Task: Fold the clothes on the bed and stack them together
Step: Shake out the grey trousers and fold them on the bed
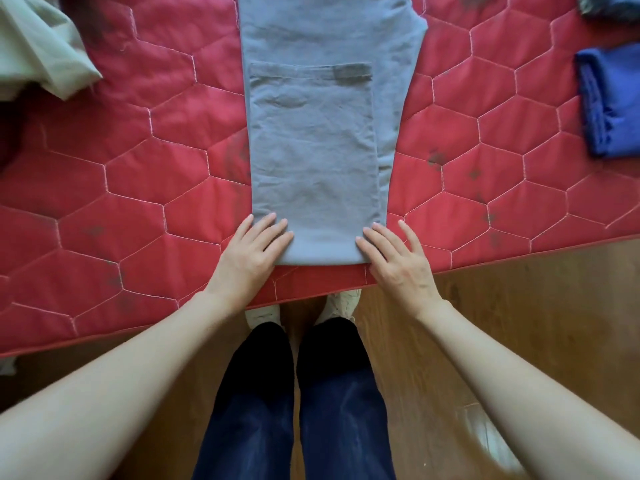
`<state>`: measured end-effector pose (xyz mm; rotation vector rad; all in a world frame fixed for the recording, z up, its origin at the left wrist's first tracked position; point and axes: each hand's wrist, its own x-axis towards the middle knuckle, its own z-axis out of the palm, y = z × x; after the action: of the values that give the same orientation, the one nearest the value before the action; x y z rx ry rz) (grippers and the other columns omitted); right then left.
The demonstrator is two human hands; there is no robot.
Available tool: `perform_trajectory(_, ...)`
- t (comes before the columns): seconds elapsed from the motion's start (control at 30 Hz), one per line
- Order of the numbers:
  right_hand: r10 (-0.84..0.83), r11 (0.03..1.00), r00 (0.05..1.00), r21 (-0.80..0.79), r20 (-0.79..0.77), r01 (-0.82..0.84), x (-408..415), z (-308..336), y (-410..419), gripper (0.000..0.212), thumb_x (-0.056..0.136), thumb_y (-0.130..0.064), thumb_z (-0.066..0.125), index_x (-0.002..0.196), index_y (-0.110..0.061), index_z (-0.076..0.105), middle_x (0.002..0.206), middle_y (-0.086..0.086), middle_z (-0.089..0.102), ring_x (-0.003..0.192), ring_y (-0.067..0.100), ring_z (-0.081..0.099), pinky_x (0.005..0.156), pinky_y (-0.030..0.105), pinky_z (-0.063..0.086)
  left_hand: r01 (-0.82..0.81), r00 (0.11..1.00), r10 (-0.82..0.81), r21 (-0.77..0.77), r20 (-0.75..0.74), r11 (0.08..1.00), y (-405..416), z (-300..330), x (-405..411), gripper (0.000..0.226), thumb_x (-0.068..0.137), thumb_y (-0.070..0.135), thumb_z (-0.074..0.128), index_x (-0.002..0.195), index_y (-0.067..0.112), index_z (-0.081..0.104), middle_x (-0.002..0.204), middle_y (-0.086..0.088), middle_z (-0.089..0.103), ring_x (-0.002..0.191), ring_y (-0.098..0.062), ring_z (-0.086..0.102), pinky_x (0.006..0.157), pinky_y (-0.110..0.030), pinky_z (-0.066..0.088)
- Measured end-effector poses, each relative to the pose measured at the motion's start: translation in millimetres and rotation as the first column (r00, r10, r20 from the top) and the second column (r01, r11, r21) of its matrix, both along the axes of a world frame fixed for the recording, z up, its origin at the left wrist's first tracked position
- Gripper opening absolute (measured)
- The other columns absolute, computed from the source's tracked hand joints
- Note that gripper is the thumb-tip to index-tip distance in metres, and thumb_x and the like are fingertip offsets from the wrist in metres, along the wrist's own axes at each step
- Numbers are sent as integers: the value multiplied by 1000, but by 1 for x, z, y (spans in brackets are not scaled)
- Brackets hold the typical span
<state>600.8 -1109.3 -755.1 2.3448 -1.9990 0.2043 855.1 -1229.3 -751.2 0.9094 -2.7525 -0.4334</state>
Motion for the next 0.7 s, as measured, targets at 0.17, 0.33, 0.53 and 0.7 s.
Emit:
perform_trajectory(0.17,-132,991,906,86,401,107,-8,49,-25,12,81,2,69,92,-4,69,92,4,70,88,24,67,96,42,49,-153,967,207,312,-149,938,-12,43,1,23,74,-12,72,95,-3,70,97,-14,70,91,-32,68,89,-35,46)
perform_trajectory(0.33,-258,966,762,158,594,204,-15,129,-53,13,79,-4,73,92,-6,70,87,1,70,77,19,63,74,39,52,-177,934,280,393,-221,902,-42,113,-2,27,68,-14,73,91,0,70,87,-8,71,75,-24,67,71,-35,49)
perform_trajectory(0.53,-201,979,676,117,709,168,-23,217,-69,13,77,1,75,90,-3,71,83,2,69,73,16,62,72,28,51,-106,915,232,360,-329,927,-65,200,1,17,69,-7,74,83,1,72,75,-4,69,68,-14,57,64,-27,45)
perform_trajectory(0.7,-253,963,658,250,709,101,-24,253,-50,13,76,0,76,89,-2,72,78,3,69,70,19,63,68,38,51,3,955,114,391,-275,920,-54,235,12,16,69,-3,80,82,3,73,76,3,69,70,-8,59,64,-19,46)
